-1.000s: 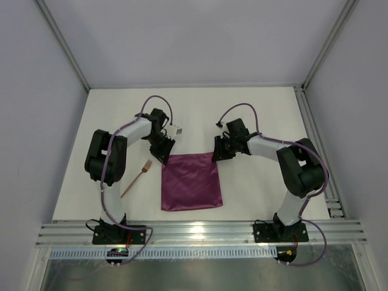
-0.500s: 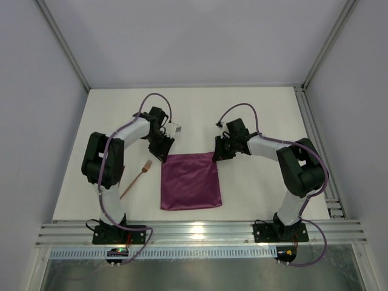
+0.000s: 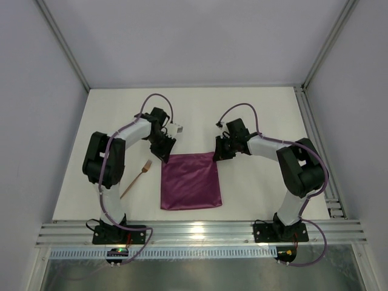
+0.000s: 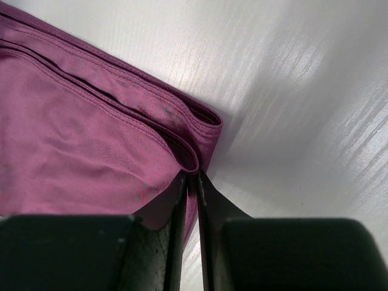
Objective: Fold the napkin into a case and place the utensils inside
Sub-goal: Smooth out the square-folded napkin at the center of the board.
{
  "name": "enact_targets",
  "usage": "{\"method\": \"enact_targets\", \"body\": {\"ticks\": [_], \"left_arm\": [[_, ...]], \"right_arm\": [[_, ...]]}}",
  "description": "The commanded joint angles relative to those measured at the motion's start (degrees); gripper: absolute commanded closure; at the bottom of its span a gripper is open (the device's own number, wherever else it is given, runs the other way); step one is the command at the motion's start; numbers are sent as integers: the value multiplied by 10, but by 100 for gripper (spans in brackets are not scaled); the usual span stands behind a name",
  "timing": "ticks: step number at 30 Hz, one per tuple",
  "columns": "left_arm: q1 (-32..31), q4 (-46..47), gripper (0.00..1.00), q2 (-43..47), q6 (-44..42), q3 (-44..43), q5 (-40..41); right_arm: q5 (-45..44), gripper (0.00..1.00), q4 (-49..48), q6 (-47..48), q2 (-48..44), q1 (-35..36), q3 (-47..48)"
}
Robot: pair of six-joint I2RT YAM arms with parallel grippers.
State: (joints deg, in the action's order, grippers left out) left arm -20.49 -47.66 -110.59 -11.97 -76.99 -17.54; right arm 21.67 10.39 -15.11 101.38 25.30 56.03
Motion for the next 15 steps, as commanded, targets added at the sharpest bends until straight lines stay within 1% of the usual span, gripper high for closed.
{"method": "enact_targets", "body": {"ticks": [1,3,5,9,12,13,15], "left_arm": [[-15,13,73,-2,8,-1,-30],[-17,15,74,-4,8,2,-27],[-17,13,78,-8,8,3,-22],[-17,13,84,2,7,2,-21],[-17,7,90,6,5,-4,-26],[-17,6,95,6,4,-5,-27],[-17,3,100,6,3,-4,-28]], "right_arm": [[7,85,-14,3,-2,-1,9],[9,88,-15,3,-2,-2,9],[9,90,-15,3,-4,-1,10],[7,92,-13,4,-7,-2,10],[6,93,-13,5,-7,-1,9],[6,94,-12,5,-7,-1,9],[6,94,-11,5,-8,-2,9]]}}
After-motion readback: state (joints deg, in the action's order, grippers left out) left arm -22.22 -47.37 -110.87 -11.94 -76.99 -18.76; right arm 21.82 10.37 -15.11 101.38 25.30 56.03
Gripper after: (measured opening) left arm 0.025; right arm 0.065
